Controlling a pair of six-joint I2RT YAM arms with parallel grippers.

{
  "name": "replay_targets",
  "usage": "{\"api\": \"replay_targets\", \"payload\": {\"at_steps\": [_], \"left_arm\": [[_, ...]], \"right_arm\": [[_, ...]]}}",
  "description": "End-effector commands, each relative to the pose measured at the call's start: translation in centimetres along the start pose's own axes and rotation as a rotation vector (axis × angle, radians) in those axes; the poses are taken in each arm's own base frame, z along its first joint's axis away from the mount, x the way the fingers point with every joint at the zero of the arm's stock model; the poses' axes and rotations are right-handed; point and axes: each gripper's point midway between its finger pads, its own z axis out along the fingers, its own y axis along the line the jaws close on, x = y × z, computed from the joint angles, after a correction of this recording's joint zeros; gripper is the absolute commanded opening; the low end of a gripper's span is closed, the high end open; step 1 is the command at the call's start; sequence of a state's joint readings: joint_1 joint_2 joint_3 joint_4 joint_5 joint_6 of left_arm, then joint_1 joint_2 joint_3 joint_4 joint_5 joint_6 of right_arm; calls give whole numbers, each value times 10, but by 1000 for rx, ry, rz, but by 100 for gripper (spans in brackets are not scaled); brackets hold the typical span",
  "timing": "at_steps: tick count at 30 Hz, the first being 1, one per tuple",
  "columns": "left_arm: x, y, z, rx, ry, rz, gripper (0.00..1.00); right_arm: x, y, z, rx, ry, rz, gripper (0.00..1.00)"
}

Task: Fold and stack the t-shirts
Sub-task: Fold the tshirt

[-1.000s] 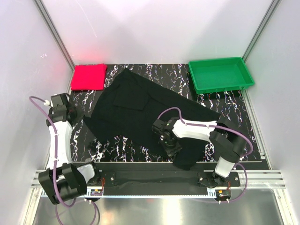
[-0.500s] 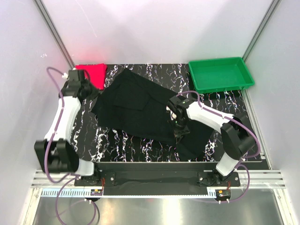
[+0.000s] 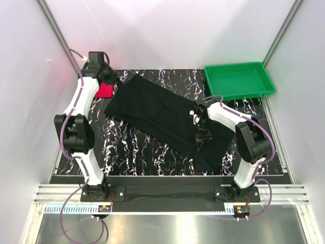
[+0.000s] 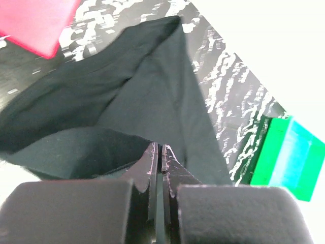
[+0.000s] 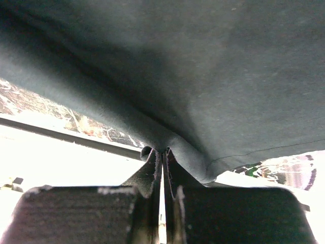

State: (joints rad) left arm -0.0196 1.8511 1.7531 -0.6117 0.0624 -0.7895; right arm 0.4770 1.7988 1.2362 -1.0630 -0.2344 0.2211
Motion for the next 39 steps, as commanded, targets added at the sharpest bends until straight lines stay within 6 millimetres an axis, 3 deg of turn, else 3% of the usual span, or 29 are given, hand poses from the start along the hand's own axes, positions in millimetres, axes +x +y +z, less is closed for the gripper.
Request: {"api": "replay_targets", "payload": {"at_steps": [1, 10, 29, 39], "left_arm": [[-14, -43, 2, 113, -28, -3, 0], [-15, -56, 36, 132, 2, -37, 0], [-27, -86, 66, 198, -18, -90, 0], [-19, -82, 90, 205, 14, -123, 0]], "right_arm": [[-3, -1, -8, -38, 10, -1, 0], [-25, -17, -20, -76, -14, 73, 0], [-50, -33, -24, -105, -10, 143, 0], [-61, -47, -26, -97, -15, 185, 0]]}}
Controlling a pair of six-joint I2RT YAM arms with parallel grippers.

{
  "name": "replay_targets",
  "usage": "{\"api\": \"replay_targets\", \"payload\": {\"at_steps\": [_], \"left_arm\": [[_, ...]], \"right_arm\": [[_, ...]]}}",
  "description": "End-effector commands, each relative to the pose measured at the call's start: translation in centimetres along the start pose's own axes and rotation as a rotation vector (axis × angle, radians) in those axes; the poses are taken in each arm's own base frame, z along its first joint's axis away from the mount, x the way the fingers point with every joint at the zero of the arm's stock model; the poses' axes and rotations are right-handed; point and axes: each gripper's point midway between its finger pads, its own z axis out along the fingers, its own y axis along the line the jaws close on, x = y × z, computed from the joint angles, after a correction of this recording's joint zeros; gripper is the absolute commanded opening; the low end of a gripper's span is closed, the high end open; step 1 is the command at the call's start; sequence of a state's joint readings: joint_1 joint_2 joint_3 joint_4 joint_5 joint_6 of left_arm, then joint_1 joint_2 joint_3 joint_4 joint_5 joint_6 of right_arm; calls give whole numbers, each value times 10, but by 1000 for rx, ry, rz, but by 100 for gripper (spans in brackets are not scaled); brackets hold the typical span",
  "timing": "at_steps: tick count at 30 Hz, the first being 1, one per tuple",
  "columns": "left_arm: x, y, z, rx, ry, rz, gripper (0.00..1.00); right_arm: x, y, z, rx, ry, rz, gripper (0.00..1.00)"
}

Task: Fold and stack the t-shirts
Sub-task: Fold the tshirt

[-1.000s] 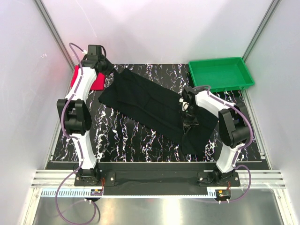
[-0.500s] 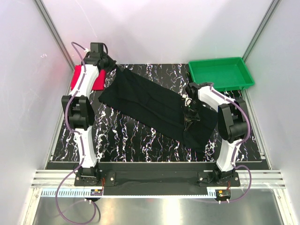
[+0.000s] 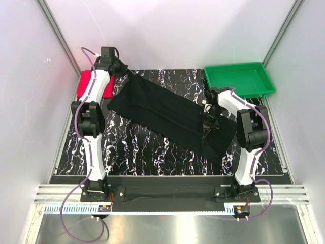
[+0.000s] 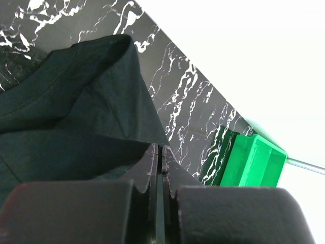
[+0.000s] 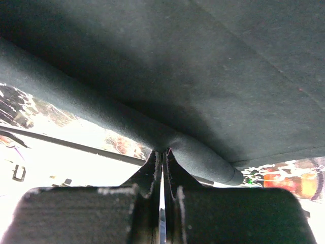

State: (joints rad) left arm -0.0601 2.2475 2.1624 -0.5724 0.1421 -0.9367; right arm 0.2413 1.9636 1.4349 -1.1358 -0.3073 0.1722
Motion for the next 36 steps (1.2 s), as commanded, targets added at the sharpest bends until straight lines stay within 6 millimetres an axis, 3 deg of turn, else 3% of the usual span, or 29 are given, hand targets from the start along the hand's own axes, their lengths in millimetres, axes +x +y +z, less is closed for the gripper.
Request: {"api": "replay_targets", "payload": {"at_steps": [1, 15, 26, 36], "left_arm": [[-11, -29, -1, 97, -29, -1, 0], [-7, -28, 18, 133, -7, -27, 0], [-14, -40, 20, 169, -26, -45, 0], [-15, -40, 26, 177, -24, -64, 0]], "right_arm": [[-6, 0, -8, -4, -7, 1, 0], [-13, -7, 0, -6, 12, 31, 1], [-17, -10, 0, -10, 12, 60, 1], [-21, -12, 3, -8, 16, 69, 1]]}}
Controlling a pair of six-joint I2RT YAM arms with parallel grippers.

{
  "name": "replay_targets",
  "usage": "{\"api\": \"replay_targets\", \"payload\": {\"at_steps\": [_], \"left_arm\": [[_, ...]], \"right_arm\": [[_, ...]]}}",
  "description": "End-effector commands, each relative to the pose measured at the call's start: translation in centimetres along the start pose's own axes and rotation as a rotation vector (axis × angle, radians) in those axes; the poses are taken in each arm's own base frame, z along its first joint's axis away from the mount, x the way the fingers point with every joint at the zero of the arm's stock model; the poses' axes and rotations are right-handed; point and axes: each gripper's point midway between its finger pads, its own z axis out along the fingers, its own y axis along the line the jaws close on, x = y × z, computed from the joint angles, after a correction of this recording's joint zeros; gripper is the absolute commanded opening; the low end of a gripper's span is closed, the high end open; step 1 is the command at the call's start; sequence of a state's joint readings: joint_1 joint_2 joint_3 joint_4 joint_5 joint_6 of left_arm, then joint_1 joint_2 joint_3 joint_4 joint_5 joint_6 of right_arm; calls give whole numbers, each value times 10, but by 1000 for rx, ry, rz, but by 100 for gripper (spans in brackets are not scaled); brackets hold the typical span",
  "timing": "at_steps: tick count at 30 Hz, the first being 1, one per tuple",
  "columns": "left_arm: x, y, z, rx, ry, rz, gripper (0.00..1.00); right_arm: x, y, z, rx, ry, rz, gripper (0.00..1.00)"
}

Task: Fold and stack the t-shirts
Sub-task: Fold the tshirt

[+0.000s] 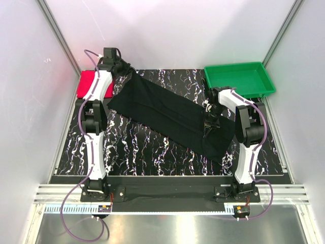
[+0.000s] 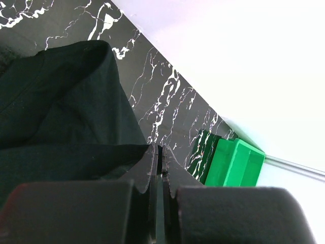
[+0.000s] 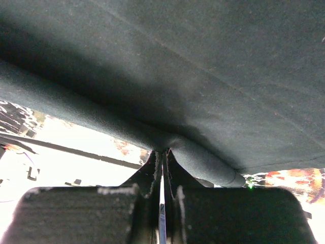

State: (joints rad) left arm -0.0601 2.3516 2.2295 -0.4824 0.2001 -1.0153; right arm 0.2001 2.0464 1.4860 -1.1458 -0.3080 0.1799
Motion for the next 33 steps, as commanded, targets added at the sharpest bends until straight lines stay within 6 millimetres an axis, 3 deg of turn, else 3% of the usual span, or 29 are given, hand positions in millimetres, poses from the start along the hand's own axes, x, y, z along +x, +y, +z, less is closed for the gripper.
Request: {"api": "replay_targets", "payload": {"at_steps": [1, 33], "left_arm": [[-14, -31, -3, 101, -38, 8, 0], [-9, -40, 25, 199, -8, -36, 0]], "right_arm": [[-7, 1, -6, -8, -12, 12, 1], [-22, -11, -1, 1, -9, 48, 4]]}}
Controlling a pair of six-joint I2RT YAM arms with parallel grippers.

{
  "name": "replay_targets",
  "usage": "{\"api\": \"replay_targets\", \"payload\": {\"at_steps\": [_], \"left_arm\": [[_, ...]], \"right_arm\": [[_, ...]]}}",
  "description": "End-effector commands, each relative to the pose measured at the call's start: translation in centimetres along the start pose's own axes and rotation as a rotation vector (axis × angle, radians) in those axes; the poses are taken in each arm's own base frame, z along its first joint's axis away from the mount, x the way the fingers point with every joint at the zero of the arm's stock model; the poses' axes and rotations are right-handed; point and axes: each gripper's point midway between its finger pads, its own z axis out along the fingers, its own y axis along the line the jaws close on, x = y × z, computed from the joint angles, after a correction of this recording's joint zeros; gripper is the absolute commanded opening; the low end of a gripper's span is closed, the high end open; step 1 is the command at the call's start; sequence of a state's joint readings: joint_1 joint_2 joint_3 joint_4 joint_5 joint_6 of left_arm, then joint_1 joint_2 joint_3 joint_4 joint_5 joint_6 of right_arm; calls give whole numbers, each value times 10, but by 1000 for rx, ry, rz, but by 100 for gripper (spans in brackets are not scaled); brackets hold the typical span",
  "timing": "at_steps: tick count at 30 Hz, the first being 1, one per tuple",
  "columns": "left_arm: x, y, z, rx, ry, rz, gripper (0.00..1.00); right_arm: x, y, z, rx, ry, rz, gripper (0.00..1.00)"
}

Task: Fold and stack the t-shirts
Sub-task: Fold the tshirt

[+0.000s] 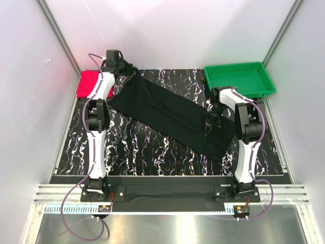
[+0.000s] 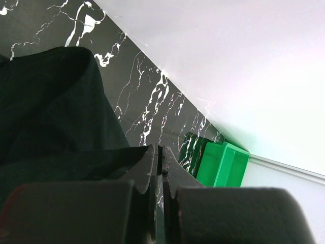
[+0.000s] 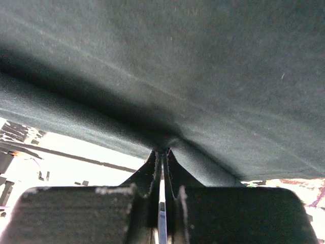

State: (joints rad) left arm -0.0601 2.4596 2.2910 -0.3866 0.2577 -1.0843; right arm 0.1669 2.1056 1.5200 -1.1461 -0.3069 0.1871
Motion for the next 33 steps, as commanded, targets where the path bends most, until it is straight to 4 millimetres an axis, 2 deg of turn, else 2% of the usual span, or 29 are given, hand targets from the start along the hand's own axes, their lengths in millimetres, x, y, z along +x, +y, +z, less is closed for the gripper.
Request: {"api": "replay_targets", "payload": {"at_steps": [1, 2, 4, 5, 7, 8, 9, 10, 12, 15, 17, 19, 20, 21, 22, 23, 24, 25, 26, 27, 28, 29, 30, 33], "left_arm": [[-13, -39, -5, 127, -34, 22, 0], [-13, -37, -4, 123, -32, 22, 0], [-14, -37, -4, 126, -35, 25, 0], [-13, -36, -4, 123, -30, 27, 6], [-11, -34, -4, 124, -19, 44, 12], [-14, -38, -7, 134, -24, 67, 20], [-15, -42, -11, 132, -31, 93, 23], [-17, -42, -19, 103, -45, 158, 27], [-25, -49, -36, 80, -83, 234, 44], [-26, -54, -65, 33, -123, 338, 59], [-14, -48, -83, -7, -94, 371, 59], [-6, -37, -98, -46, -87, 373, 56], [11, -1, -95, -119, -38, 360, 54], [13, -13, -118, -89, -58, 375, 51], [15, -8, -121, -72, -60, 401, 49], [31, 21, -119, -107, -10, 407, 48], [43, 23, -123, -71, 46, 418, 47], [46, 34, -123, -71, 81, 444, 43], [55, 50, -121, -81, 128, 442, 40], [61, 57, -123, -72, 167, 446, 36], [58, 63, -125, -76, 170, 437, 33], [62, 75, -126, -94, 188, 434, 27], [62, 80, -125, -106, 189, 436, 27], [63, 94, -119, -120, 218, 443, 26]], "right_arm": [[-10, -1, -8, 3, -25, 2, 5], [-12, -2, -7, 4, -25, 5, 10], [-16, -3, -9, 13, -33, 4, 13], [-18, -6, -9, 17, -38, 12, 16], [-24, -16, -12, 60, -57, 45, 30], [-28, -23, -18, 70, -78, 64, 32], [-33, -29, -23, 99, -108, 78, 35], [-33, -34, -28, 119, -121, 88, 40], [-36, -47, -47, 202, -185, 91, 48], [-32, -49, -68, 235, -254, 77, 60], [-27, -47, -77, 227, -283, 68, 64], [-21, -36, -78, 174, -285, 36, 66], [-14, -29, -81, 141, -293, 23, 67], [-8, -14, -80, 67, -279, 4, 66], [-5, 1, -79, 27, -288, -26, 66], [1, 9, -75, 6, -277, -43, 64], [6, 21, -70, -10, -260, -71, 64], [12, 37, -61, -10, -241, -119, 63], [17, 45, -51, -10, -215, -137, 60], [22, 55, -46, -38, -193, -140, 45], [22, 63, -41, -58, -191, -144, 33], [29, 68, -31, -70, -163, -140, 28], [30, 72, -27, -84, -154, -120, 22], [29, 62, -12, -32, -148, -118, 22]]}}
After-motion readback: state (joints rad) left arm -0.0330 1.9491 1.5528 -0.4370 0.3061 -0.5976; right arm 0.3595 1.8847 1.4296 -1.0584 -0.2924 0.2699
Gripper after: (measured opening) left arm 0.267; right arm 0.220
